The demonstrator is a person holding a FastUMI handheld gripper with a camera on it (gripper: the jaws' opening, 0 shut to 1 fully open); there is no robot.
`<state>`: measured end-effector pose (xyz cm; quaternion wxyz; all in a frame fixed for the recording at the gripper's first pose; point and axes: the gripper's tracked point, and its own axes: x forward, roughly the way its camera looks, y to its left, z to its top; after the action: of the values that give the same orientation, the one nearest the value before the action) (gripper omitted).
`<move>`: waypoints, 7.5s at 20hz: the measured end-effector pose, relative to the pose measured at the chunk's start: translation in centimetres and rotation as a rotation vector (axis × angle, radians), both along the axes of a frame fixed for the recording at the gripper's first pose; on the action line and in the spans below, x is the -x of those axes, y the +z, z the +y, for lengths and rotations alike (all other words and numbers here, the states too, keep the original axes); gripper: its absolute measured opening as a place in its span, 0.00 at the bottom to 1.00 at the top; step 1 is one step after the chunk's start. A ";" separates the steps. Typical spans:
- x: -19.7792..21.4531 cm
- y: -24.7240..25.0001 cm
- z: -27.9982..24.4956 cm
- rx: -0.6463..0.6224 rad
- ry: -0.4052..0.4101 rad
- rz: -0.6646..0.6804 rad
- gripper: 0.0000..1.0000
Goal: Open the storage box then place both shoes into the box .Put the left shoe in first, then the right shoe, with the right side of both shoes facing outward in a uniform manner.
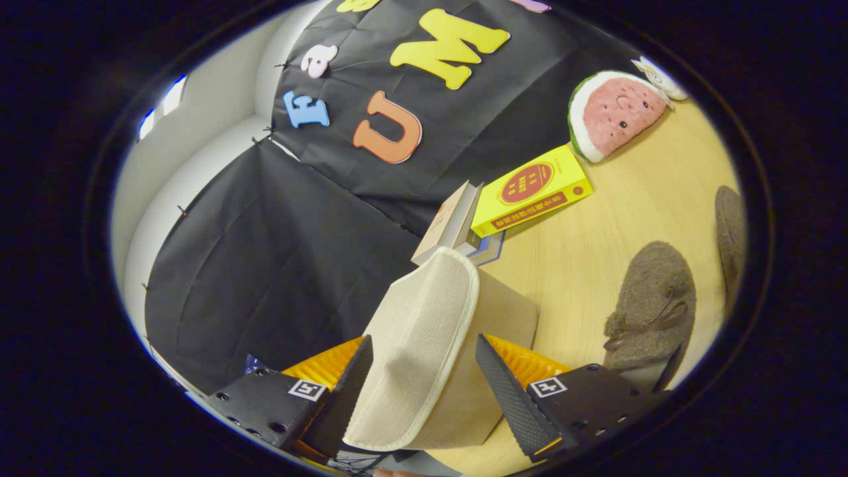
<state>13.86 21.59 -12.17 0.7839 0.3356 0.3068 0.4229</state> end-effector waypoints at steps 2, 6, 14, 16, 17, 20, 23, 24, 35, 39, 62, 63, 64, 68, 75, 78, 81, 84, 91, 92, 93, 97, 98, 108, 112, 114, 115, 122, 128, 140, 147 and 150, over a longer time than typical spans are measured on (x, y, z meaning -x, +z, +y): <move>-0.4 -0.5 0.5 -0.017 -0.003 0.041 0.95; -0.4 0.2 2.0 -0.105 0.030 0.070 0.95; -0.3 -0.6 2.1 -0.083 0.036 0.132 0.70; -0.1 -0.4 1.6 -0.059 0.026 0.128 0.61; -0.2 0.0 1.0 -0.049 0.019 0.128 0.57; 0.1 2.6 0.1 -0.072 0.006 0.088 0.23; 0.7 4.3 -0.3 -0.029 0.023 0.049 0.10; 0.7 4.9 -0.1 -0.020 0.025 0.046 0.10; 3.7 13.0 4.1 0.099 -0.017 -0.083 0.05; 4.9 16.2 7.9 0.093 -0.008 -0.139 0.08; 6.9 18.2 24.6 0.156 0.057 -0.211 0.70; 6.7 18.3 23.9 0.159 0.044 -0.220 0.77; 6.5 18.4 23.4 0.160 0.038 -0.229 0.83; 6.9 18.8 22.4 0.128 0.051 -0.241 0.93; 8.1 20.2 21.6 0.085 0.064 -0.254 0.96; 8.3 20.9 19.3 0.082 0.033 -0.279 0.96; 7.9 19.4 16.0 0.141 -0.005 -0.276 0.95; 6.5 17.0 11.5 0.250 -0.086 -0.277 0.96; 3.8 11.9 1.0 0.427 -0.249 -0.253 0.96; 3.4 11.2 -0.4 0.446 -0.271 -0.248 0.96; 3.0 10.6 -1.8 0.472 -0.290 -0.244 0.96; 2.6 7.6 -6.5 0.592 -0.345 -0.239 0.96; 2.5 6.5 -7.7 0.633 -0.362 -0.231 0.96; 1.5 -4.3 -15.9 0.822 -0.397 -0.043 0.96; 1.2 -9.7 -18.4 0.917 -0.350 0.104 0.90; 1.3 -10.4 -18.1 0.912 -0.298 0.142 0.85; 1.2 -10.6 -18.2 0.913 -0.295 0.151 0.85; 0.5 -12.1 -16.8 0.932 -0.179 0.282 0.58; -0.1 -12.1 -16.1 0.912 -0.184 0.329 0.12; 3.3 -5.5 -16.6 0.815 -0.288 0.273 0.00; 5.8 2.8 -14.4 0.714 -0.370 0.175 0.00; 6.5 5.9 -11.6 0.698 -0.375 0.119 0.00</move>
<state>7.34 10.04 -6.25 0.8953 0.1231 0.4102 0.1225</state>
